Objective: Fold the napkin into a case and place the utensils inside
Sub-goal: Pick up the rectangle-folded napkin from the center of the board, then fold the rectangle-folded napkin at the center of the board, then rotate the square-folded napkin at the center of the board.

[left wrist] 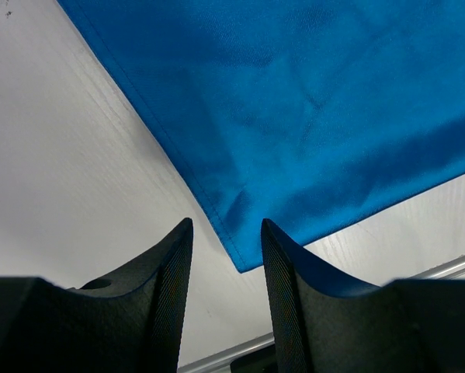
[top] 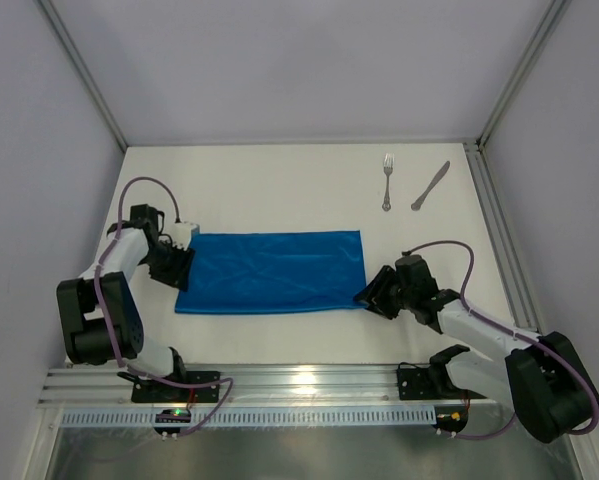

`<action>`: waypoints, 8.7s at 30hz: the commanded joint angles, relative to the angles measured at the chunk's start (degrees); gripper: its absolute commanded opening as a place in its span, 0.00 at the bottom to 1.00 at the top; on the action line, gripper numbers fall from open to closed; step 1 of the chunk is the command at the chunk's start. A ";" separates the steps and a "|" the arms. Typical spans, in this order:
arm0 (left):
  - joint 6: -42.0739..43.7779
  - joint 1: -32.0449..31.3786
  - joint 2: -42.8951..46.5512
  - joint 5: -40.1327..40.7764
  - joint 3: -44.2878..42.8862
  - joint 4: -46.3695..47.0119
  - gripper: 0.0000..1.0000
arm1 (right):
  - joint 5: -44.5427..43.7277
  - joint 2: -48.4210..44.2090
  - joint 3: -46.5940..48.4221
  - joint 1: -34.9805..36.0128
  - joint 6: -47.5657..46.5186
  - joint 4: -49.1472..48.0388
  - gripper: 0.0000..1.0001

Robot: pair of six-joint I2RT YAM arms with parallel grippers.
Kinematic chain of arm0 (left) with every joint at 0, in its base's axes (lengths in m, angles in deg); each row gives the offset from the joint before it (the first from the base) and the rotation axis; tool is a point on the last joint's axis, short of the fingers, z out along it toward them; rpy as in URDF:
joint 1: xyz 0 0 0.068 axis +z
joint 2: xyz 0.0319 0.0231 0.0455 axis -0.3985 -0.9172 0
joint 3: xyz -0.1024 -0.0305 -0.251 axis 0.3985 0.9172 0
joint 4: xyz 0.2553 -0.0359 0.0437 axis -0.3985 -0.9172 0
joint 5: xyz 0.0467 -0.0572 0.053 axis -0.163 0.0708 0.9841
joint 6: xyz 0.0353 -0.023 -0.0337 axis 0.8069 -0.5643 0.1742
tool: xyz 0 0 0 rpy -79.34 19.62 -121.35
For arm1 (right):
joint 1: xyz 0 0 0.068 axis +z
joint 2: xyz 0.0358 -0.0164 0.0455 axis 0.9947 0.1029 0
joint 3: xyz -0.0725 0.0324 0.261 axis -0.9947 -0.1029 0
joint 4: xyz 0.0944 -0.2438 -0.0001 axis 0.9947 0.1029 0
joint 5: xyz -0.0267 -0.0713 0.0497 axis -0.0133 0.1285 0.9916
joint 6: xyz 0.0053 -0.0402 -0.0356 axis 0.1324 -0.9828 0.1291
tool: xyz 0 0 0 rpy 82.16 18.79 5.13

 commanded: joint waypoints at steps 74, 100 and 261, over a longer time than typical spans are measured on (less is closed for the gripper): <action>-0.87 1.51 0.15 -1.85 -1.83 0.75 0.42 | -25.28 1.61 2.94 8.84 14.31 9.01 0.32; -7.55 -5.77 -17.24 -1.93 -9.39 8.76 0.22 | -28.53 0.12 5.31 8.84 6.13 12.34 0.04; 4.31 -9.12 -3.81 -16.01 -12.65 -14.62 0.58 | -19.66 8.55 24.43 19.84 -9.13 17.52 0.61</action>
